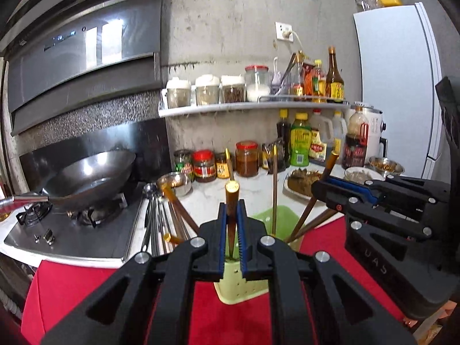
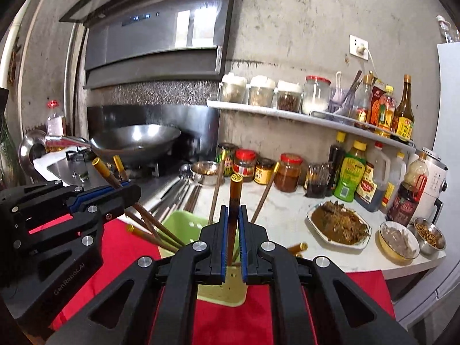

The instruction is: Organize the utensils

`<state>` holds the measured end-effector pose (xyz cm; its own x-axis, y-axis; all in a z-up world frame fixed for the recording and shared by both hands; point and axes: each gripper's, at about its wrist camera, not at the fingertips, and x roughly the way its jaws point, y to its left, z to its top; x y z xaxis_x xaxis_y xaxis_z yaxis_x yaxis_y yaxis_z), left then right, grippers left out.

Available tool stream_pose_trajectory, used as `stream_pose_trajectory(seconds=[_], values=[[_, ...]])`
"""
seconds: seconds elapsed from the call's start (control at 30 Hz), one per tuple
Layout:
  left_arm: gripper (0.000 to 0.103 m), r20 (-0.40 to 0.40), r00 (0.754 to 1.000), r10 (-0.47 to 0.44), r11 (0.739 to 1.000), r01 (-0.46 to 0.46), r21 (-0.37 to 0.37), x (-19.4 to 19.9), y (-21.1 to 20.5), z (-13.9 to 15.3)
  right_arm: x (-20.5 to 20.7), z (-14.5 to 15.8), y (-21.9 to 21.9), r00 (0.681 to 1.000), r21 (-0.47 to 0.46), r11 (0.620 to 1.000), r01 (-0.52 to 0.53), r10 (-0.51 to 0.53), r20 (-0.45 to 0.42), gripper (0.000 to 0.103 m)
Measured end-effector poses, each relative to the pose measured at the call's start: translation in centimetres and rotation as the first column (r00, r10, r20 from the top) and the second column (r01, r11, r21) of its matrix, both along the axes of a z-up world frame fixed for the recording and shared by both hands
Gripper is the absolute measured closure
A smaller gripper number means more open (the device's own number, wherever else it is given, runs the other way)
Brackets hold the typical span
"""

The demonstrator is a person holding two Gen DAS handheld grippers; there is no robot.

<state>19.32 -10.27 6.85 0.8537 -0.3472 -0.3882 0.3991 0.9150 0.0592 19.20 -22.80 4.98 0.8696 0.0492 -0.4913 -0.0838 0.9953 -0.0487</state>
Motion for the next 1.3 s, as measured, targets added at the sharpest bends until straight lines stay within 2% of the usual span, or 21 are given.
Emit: stream_pose_trajectory(seconds=[0.2,0.23,0.27,0.3,0.33,0.4,0.43,0.5,0.53,0.57,0.73,0.83,0.9,0.97,1.17,1.3], values=[[0.096,-0.059,0.998,0.009,1.0,-0.009,0.009,0.3,0.2,-1.3,-0.3,-0.6,0.0,0.999,-0.007,1.0,0.006,-0.006,-0.037,0.093],[0.096,-0.064,0.998,0.008,1.0,-0.007,0.013,0.2,0.2,-1.3,-0.4,-0.6,0.0,0.999,-0.004,1.0,0.005,-0.005,-0.043,0.084],[0.096,-0.069,0.998,0.006,1.0,-0.005,0.014,0.1,0.3,-1.3,-0.7,-0.6,0.0,0.999,-0.001,1.0,0.008,-0.008,-0.041,0.07],[0.096,-0.072,0.997,0.006,1.0,-0.005,0.016,-0.1,0.3,-1.2,-1.0,-0.4,0.0,0.999,0.001,1.0,0.01,-0.01,-0.037,0.064],[0.096,-0.073,0.997,0.008,1.0,-0.007,0.015,-0.2,0.4,-1.1,-1.3,-0.2,0.0,0.999,0.002,1.0,0.01,-0.01,-0.033,0.06],[0.095,-0.069,0.998,0.01,1.0,-0.01,0.011,-0.9,0.6,-0.7,-2.4,0.4,0.0,1.0,0.007,1.0,0.013,-0.013,-0.025,0.06],[0.089,-0.065,0.998,0.013,1.0,-0.012,0.007,-1.4,0.8,-0.3,-3.0,0.7,0.1,1.0,0.008,1.0,0.012,-0.012,-0.023,0.059],[0.066,-0.051,0.999,0.018,1.0,-0.018,0.0,-2.7,1.3,0.4,-4.3,1.1,0.1,1.0,0.009,1.0,0.018,-0.017,-0.021,0.058],[0.048,-0.039,0.999,0.022,1.0,-0.022,0.0,-3.3,1.4,0.7,-5.1,1.3,0.1,0.999,0.007,1.0,0.022,-0.022,-0.025,0.058],[0.044,-0.02,0.999,0.027,1.0,-0.027,-0.001,-4.2,1.7,1.0,-5.6,1.4,0.0,0.999,0.005,1.0,0.027,-0.027,-0.028,0.058],[0.034,-0.02,0.997,0.077,0.997,-0.076,0.025,-8.2,2.8,1.2,-10.0,1.1,-0.5,0.997,0.038,0.998,0.047,-0.045,-0.065,0.054],[0.033,-0.045,0.993,0.107,0.994,-0.105,0.035,-10.6,3.8,0.4,-12.8,0.9,-0.4,0.996,0.045,0.998,0.053,-0.05,-0.071,0.048],[0.031,-0.069,0.989,0.133,0.991,-0.13,0.035,-12.4,4.6,-0.3,-14.8,0.6,-0.1,0.996,0.046,0.997,0.056,-0.053,-0.078,0.041],[0.026,-0.089,0.985,0.149,0.989,-0.146,0.037,-14.1,5.3,-1.0,-16.9,0.4,0.1,0.995,0.047,0.997,0.062,-0.058,-0.083,0.037],[0.023,-0.138,0.972,0.191,0.981,-0.187,0.044,-18.9,7.3,-2.4,-22.0,0.0,0.6,0.992,0.049,0.996,0.075,-0.07,-0.104,0.03],[0.022,-0.15,0.964,0.22,0.975,-0.214,0.055,-21.2,8.4,-2.9,-24.6,-0.4,0.9,0.989,0.05,0.994,0.094,-0.088,-0.118,0.029]])
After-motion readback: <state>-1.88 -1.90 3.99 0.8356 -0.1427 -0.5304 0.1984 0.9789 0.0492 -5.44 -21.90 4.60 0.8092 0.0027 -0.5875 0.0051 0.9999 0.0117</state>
